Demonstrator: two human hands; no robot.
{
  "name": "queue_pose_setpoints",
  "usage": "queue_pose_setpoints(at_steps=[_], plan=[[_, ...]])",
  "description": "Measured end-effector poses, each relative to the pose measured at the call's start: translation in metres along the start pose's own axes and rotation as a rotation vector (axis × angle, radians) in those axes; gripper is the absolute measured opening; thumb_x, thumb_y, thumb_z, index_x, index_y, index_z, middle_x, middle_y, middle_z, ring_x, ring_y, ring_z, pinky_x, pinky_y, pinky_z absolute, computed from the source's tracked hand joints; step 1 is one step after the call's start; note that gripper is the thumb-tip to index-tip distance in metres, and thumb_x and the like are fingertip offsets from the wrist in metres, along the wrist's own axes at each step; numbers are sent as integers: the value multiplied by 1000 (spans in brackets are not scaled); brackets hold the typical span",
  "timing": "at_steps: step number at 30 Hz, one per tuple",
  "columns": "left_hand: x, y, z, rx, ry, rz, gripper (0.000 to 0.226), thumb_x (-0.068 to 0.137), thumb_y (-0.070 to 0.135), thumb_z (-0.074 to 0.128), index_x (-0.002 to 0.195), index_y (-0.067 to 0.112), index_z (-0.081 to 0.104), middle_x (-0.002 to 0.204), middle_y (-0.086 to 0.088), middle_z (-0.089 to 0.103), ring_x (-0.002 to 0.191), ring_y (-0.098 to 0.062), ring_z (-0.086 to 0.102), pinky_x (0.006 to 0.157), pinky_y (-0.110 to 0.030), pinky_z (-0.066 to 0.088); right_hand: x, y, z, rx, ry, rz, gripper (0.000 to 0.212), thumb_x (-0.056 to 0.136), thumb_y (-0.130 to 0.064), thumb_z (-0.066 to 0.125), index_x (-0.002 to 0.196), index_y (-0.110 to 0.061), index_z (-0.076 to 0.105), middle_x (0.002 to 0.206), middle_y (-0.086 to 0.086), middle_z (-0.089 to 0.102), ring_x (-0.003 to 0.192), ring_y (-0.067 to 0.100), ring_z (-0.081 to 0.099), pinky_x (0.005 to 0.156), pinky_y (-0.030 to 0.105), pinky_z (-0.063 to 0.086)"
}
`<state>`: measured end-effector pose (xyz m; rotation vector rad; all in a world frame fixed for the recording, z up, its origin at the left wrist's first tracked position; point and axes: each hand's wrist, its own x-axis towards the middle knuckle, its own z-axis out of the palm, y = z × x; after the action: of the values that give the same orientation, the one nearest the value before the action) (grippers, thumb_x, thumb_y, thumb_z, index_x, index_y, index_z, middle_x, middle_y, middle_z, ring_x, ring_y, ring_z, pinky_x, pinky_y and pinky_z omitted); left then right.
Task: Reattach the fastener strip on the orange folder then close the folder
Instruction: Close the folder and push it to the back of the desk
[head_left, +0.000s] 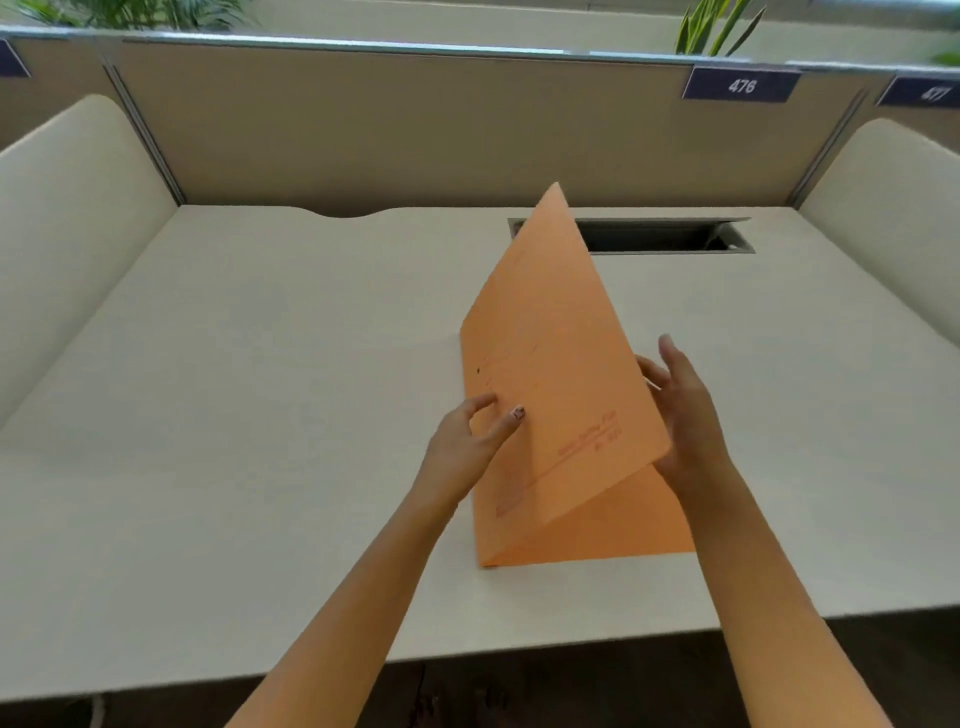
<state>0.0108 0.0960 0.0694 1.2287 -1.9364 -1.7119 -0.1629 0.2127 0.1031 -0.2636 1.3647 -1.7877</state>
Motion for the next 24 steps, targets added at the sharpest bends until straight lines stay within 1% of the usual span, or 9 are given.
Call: queue_pose_setpoints(at_steps=[2,5,7,10,12,14,17,20,24], plan=[[4,-5,7,45,38,11,59,83,56,60,135,29,48,144,0,46,129,-21,47,99,-36,41,-2,-18,-13,27,-26,29,49,86,-59,53,103,-16,67,84,1,71,74,19,68,66,32,53],[13,-14,16,111,70,-13,51,85,50,60,131,28,51,140,-3,50,124,-22,50,96,-34,43,-2,-37,-29,-130,-53,14,53,78,-63,61,107,-19,68,81,-2,71,69,17,67,63,31,53],[16,-20,19,172,82,-34,51,86,48,60,130,25,51,137,-4,52,120,-23,53,94,-35,45,1,-40,-38,-348,-36,-32,52,72,-58,71,106,-19,69,84,-4,74,74,18,71,65,33,56],[21,-28,22,253,117,-19,46,87,44,61,126,20,55,129,-5,57,111,-20,57,85,-29,45,13,-32,-54,-862,152,-101,49,69,-40,81,110,-17,67,98,-1,73,86,20,70,74,36,57],[22,-32,21,272,147,-22,42,87,41,63,121,18,59,127,-7,56,105,-18,57,85,-29,45,21,-19,-61,-1043,241,-78,45,70,-34,81,109,-16,66,99,-1,69,85,18,66,69,29,52],[23,-37,21,269,170,-35,39,86,37,64,119,16,60,127,-10,56,107,-20,57,84,-28,45,28,-6,-68,-1098,303,-23,45,69,-34,82,106,-16,64,101,2,69,82,18,61,65,27,46],[23,-40,19,261,203,-42,41,86,33,65,122,14,58,128,-10,55,112,-21,57,83,-26,42,35,11,-72,-1151,411,83,54,66,-40,83,110,-17,61,108,5,68,90,24,61,71,33,46],[24,-41,17,274,188,-31,41,85,29,67,121,12,58,123,-9,59,110,-19,57,88,-27,44,35,25,-68,-1219,520,175,61,66,-41,83,115,-16,58,110,7,66,88,27,58,67,33,42],[23,-43,16,181,194,-69,37,83,19,70,116,9,56,115,-6,62,108,-20,59,96,-38,49,37,37,-61,-1231,582,207,56,66,-36,85,109,-12,58,109,12,66,94,34,63,65,34,45]])
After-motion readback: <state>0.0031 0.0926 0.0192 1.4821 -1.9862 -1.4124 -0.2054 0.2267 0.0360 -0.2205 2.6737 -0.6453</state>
